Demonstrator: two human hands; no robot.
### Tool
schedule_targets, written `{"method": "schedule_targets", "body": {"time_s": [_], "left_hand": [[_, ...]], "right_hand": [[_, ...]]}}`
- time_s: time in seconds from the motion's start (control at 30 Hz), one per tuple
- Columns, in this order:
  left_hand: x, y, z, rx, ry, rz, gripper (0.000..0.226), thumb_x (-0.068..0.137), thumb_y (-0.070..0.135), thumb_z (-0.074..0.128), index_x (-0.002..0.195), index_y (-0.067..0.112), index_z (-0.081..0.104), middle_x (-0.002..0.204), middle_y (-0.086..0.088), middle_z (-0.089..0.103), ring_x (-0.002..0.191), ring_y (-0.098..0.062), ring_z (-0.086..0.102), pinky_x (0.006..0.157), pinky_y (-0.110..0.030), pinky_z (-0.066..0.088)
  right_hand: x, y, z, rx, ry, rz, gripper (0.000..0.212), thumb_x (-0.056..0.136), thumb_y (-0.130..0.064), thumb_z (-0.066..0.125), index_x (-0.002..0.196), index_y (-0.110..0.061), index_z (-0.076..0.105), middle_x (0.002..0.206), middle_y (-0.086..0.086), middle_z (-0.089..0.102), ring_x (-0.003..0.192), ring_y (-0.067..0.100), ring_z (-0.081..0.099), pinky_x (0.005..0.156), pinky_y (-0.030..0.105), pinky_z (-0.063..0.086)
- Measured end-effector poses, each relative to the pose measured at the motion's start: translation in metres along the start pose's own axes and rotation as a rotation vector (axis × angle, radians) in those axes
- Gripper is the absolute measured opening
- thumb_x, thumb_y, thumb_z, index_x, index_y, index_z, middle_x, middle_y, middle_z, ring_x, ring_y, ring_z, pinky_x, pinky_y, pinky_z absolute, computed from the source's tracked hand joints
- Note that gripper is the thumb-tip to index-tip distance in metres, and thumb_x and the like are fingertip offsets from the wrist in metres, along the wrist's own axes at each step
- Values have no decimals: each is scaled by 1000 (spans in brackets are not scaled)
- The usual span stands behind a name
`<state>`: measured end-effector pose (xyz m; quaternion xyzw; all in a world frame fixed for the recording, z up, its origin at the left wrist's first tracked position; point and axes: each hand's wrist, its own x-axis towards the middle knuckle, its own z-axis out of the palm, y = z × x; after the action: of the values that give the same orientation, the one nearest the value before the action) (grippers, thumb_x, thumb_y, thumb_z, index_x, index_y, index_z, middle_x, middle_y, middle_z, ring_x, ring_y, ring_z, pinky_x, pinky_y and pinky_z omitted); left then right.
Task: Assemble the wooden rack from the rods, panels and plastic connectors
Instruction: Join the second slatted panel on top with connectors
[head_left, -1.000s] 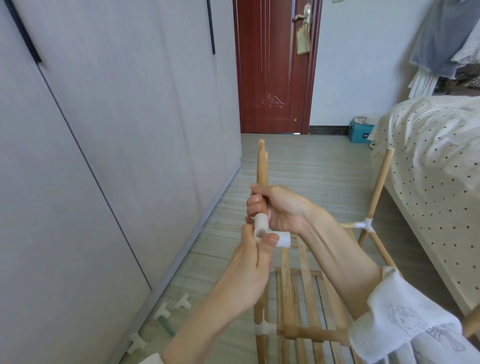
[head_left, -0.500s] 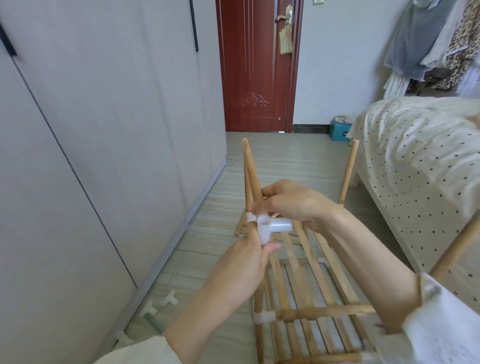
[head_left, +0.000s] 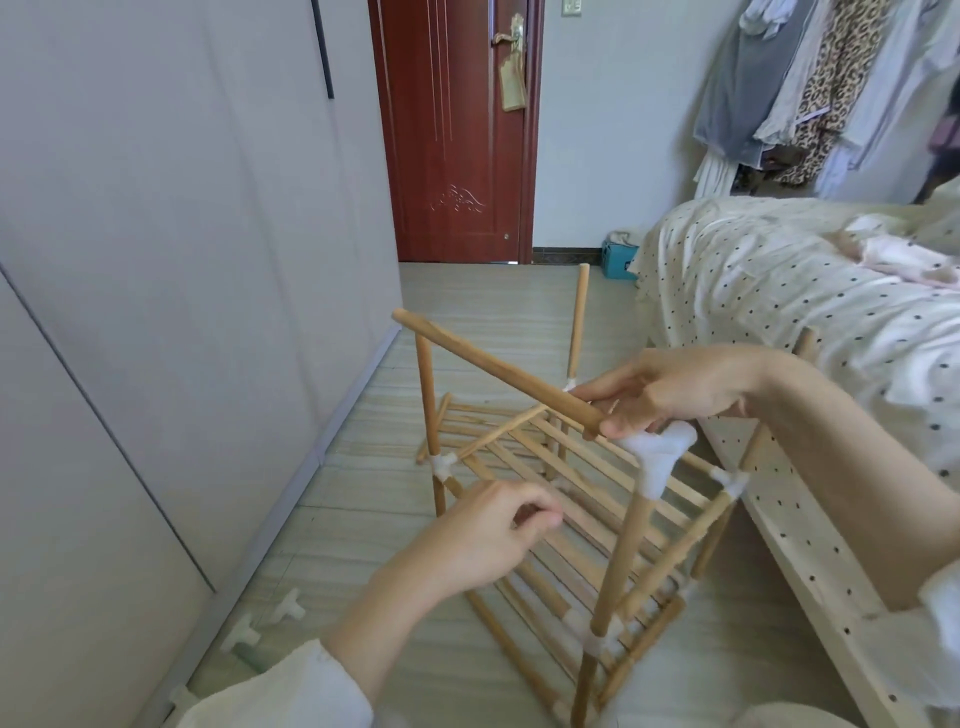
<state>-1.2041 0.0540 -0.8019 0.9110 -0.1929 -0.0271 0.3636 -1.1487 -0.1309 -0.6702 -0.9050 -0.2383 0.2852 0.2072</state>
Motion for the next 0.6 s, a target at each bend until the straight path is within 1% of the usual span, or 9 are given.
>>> {"method": "schedule_targets", "body": {"time_s": [0.07,0.13,0.2,0.27,0.33,0.4,0.47,0.53,0.6], "left_hand": [[4,-8,-4,-31,66,-43,17,95,28,51,102,28,66,93,20,62,92,2,58,89,-21,43],[10,-22,-9,-125,181,-117,13,94,21,53,94,28,64,90,14,64,92,-6,61,89,-27,48],[21,-39,-13,-262,324,-222,11,93,16,54,95,26,58,90,10,61,96,-16,62,87,-34,50],[35,-56,-19,-344,514,-355,23,91,11,56,113,16,50,95,7,57,106,-24,58,86,-35,47],[49,-71,-29,-396,629,-435,53,88,6,60,135,8,35,123,-7,50,122,-29,48,99,-38,42],[62,-79,-38,-419,598,-437,77,85,7,65,146,8,17,149,-12,27,137,-28,30,112,-41,28],[76,-80,-45,-437,523,-385,85,86,9,65,149,13,8,156,-6,13,142,-21,18,116,-36,18],[86,-76,-49,-483,450,-321,78,89,11,61,149,17,12,156,-2,16,142,-17,19,112,-30,19],[89,-67,-48,-580,340,-244,53,92,13,56,140,17,35,145,-2,41,135,-17,35,102,-28,28]], "right_hand": [[-13,10,-6,-55,2,67,46,93,-11,53,133,-32,48,122,-15,58,119,11,50,98,23,37],[-26,25,-10,-115,59,145,49,92,-7,50,131,-36,50,119,-18,57,119,11,47,102,26,32],[-38,42,-10,-159,170,214,52,92,-4,44,131,-38,52,125,-15,57,122,11,45,108,31,29],[-46,61,-6,-171,325,249,49,93,-5,41,128,-37,54,127,-15,55,123,11,45,109,32,29],[-50,81,4,-119,502,245,41,95,-9,43,124,-33,58,119,-14,58,119,14,48,104,30,32],[-46,102,16,-110,700,169,28,95,-23,49,118,-30,63,103,-9,62,110,20,53,101,34,35],[-41,117,26,-145,888,110,27,93,-37,50,112,-28,67,91,-9,58,101,20,51,99,37,34],[-35,123,32,-149,998,140,31,89,-49,49,107,-33,68,92,-6,61,99,18,45,94,36,35],[-31,127,35,-136,1052,192,36,82,-58,51,106,-36,67,97,-6,61,103,19,41,89,39,39]]}}
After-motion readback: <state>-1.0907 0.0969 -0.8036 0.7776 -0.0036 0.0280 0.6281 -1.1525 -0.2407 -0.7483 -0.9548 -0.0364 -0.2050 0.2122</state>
